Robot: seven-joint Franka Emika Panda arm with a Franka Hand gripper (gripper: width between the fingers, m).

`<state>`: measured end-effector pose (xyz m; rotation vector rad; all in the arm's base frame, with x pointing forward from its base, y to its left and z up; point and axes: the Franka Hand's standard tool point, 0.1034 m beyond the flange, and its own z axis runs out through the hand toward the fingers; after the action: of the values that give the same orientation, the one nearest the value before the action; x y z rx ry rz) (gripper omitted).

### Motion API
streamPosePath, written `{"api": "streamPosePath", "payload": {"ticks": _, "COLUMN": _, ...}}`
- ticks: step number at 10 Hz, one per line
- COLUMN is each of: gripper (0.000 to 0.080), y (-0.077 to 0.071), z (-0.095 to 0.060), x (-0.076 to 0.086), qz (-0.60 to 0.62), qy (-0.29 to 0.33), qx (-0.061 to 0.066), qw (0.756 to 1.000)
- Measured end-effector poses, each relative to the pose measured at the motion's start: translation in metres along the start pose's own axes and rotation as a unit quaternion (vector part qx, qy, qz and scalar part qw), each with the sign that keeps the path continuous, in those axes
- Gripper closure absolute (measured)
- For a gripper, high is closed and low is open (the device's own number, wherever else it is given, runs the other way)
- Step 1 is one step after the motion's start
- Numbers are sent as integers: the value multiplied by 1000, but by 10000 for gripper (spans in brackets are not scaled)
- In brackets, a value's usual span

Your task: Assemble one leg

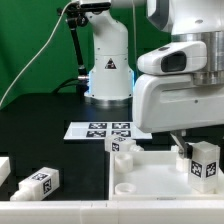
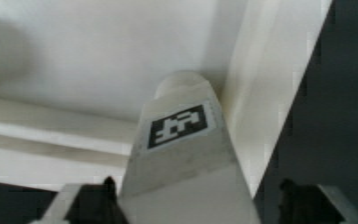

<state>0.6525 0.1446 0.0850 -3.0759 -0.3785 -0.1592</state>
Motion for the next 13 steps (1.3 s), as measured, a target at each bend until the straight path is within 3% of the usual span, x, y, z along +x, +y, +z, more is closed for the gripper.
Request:
{"api": "streamPosePath", "payload": {"ticks": 1, "gripper": 517, "y": 0, "z": 0, "x": 0, "qz": 3, "qy": 0, "qx": 0, "qw": 1000}}
{"api": "streamPosePath", "payload": {"ticks": 4, "gripper": 517, "y": 0, "z": 0, "x": 0, "qz": 64, "qy": 0, "qx": 0, "qw": 998}}
{"api": "streamPosePath", "payload": {"ticks": 6, "gripper": 517, "y": 2, "z": 0, "x": 0, "qz": 187, "qy": 0, "qx": 3, "qw": 982}}
{"api": "streamPosePath", "payload": {"ticks": 9, "gripper": 517, "y": 4, "z": 1, "x": -1, "qz": 337, "qy": 6, "qx": 3, "qw": 942}}
{"api": "streamPosePath", "payload": {"ticks": 11, "gripper": 517, "y": 4, "z": 2, "x": -3, "qz": 465, "qy": 10, "qx": 7, "qw": 885}}
{"api": "streamPosePath", "payload": {"ticks": 12, "gripper": 517, "y": 2, "z": 2, "x": -4, "qz": 534, "qy": 9, "qx": 5, "qw": 845}}
{"api": "streamPosePath", "payload": {"ticks": 13, "gripper": 517, "y": 3, "z": 2, "x": -4, "qz": 561, "qy": 8, "qx": 3, "qw": 828}}
